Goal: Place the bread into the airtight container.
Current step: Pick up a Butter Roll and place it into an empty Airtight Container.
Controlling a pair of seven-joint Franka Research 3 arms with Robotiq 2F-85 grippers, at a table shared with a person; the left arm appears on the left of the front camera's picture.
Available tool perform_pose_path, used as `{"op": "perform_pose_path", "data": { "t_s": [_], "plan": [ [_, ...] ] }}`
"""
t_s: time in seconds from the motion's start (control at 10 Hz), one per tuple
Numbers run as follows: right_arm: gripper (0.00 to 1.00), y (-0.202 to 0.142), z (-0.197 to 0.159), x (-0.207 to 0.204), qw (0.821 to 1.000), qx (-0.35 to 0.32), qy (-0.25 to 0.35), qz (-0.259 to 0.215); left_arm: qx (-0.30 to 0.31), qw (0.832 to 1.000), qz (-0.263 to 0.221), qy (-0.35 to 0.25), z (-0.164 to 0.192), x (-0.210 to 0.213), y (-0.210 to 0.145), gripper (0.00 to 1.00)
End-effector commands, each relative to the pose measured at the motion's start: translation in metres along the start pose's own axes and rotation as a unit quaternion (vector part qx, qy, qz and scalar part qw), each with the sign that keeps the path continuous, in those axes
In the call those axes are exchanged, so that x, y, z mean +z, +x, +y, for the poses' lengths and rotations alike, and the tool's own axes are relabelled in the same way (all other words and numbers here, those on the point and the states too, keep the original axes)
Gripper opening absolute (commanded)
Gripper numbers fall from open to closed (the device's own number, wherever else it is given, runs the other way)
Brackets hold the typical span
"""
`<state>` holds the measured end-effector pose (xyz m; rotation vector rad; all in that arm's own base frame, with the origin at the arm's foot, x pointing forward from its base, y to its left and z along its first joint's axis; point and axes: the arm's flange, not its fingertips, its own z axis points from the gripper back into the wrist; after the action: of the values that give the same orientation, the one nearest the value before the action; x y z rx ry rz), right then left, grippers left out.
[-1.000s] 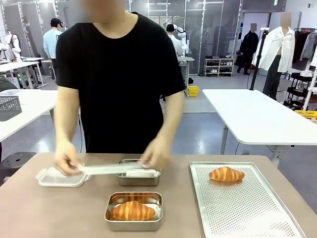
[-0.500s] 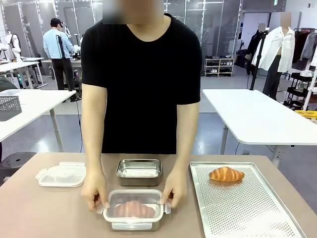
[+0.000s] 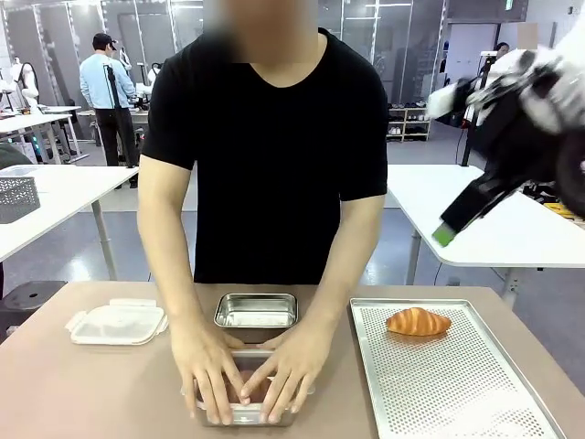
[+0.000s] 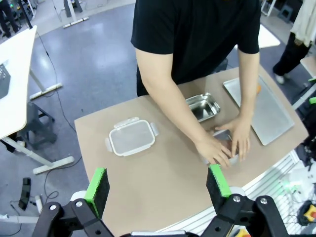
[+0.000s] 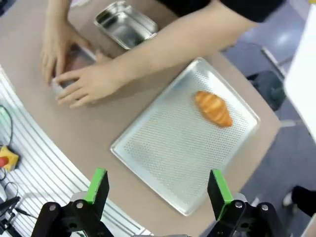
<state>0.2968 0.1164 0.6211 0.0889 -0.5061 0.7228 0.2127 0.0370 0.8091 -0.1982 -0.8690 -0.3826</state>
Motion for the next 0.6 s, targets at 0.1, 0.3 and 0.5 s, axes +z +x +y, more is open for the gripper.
{"op": "perform_pose_path", "data": {
  "t_s": [0.1, 0.3, 0.5],
  "plan": [
    [1.0, -0.008, -0.032, 0.016, 0.999, -0.037, 0.019, -0.013, -0.001, 1.0, 0.0, 0.0, 0.0, 0.0, 0.001, 1.0],
    [1.0, -0.074, -0.098, 0.058, 0.981, -0.181, -0.003, -0.077, -0.001, 1.0, 0.0, 0.0, 0.0, 0.0, 0.001, 1.0],
    [1.0, -0.167, -0.14, 0.08, 0.935, -0.316, 0.012, -0.159, -0.001, 1.0, 0.0, 0.0, 0.0, 0.0, 0.001, 1.0]
  ]
}}
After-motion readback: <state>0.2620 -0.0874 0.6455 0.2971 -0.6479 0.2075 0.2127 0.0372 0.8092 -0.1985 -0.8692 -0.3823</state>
